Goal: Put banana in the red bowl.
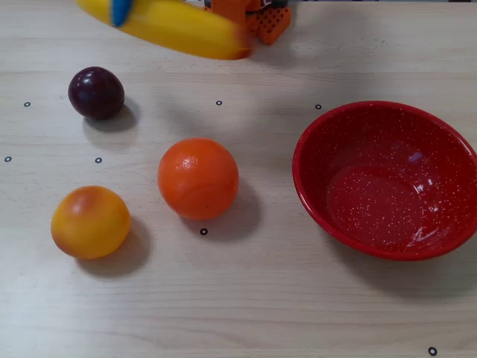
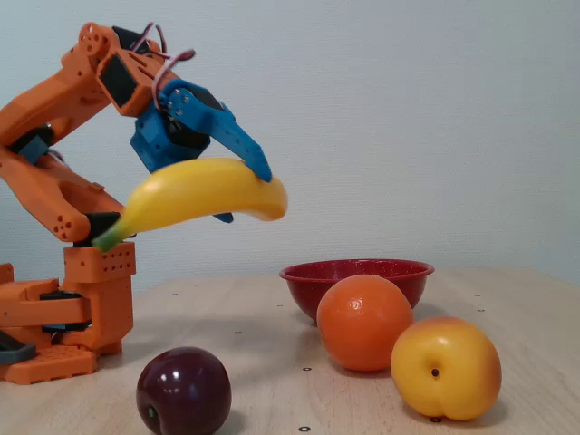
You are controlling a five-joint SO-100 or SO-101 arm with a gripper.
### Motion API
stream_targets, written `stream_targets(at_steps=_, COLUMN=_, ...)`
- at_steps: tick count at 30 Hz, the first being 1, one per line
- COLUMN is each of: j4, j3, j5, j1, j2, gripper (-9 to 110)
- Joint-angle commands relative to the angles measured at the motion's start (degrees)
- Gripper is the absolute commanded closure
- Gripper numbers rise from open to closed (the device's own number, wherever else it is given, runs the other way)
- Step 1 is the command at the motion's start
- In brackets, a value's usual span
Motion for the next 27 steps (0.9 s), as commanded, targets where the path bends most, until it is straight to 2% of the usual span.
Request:
stream_targets(at_steps=1, j4=1.05, j3=-3.69, j5=-1.76, j1=-3.25, j2=3.08, gripper=102)
stream_targets(at_steps=7, j4=1.85, j3=-3.96, j5=-2.9, j1=-13.97, j2=5.27, gripper=102)
stream_targets(at_steps=8, j4=1.14, j3=-4.04, j5=-3.43, j1=-19.25, j2=5.54, gripper=102)
stream_targets(at_steps=12, j4=3.78, j3=-4.75, j5=-4.57, j1=-26.98, j2=5.8, gripper=102)
stream_targets(at_steps=27, j4=2.11, j3=-6.59, j5=-6.15, j1=-45.09, j2=1.05, gripper=102)
